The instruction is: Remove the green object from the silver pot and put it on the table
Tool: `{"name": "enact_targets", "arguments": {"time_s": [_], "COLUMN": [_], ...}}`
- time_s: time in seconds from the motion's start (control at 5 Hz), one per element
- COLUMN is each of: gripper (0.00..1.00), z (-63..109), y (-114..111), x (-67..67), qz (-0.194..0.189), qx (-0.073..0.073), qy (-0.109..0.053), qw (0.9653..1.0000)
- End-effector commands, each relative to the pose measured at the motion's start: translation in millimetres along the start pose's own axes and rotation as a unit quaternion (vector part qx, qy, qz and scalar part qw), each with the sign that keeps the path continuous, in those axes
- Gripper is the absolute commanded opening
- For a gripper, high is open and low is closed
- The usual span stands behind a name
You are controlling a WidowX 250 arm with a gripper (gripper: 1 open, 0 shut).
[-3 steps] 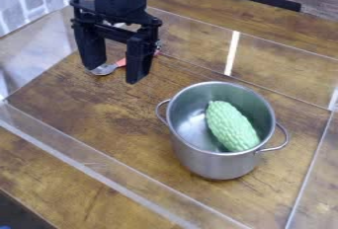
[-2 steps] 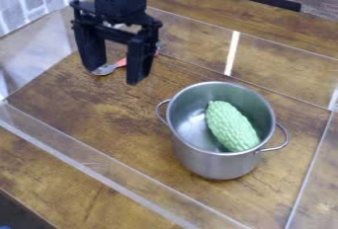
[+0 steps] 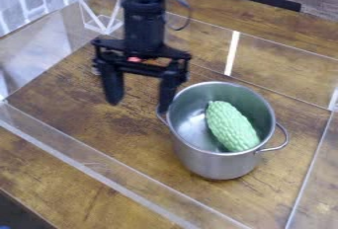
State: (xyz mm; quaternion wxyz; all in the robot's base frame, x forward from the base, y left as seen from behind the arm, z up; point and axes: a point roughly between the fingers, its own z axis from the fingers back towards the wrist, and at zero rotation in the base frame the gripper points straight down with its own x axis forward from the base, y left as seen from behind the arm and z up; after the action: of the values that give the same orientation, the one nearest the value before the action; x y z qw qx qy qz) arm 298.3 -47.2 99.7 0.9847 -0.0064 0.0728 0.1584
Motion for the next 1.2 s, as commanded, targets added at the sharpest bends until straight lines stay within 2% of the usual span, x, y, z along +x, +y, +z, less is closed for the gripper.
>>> {"name": "enact_targets", "arguments": {"time_s": [0.0,0.2,0.4,0.6,0.8,1.0], "gripper": [1.00,1.00,1.00,1.00,1.00,1.00], "z": [20.6,14.3,2.6,0.5,1.1,-4.3], "y": [-30.0,-50.1,-65.2,-80.6,-89.8,-96.2], "x": [9.4,6.9,8.9,16.8,24.5,32.4], "qz": [0.107,0.192,0.254,0.294,0.302,0.318], "qx": [-0.031,-0.050,-0.061,-0.068,-0.068,-0.068], "qy": [-0.042,-0.052,-0.056,-0.061,-0.066,-0.067], "qw": [0.9929,0.9787,0.9636,0.9513,0.9487,0.9433]}}
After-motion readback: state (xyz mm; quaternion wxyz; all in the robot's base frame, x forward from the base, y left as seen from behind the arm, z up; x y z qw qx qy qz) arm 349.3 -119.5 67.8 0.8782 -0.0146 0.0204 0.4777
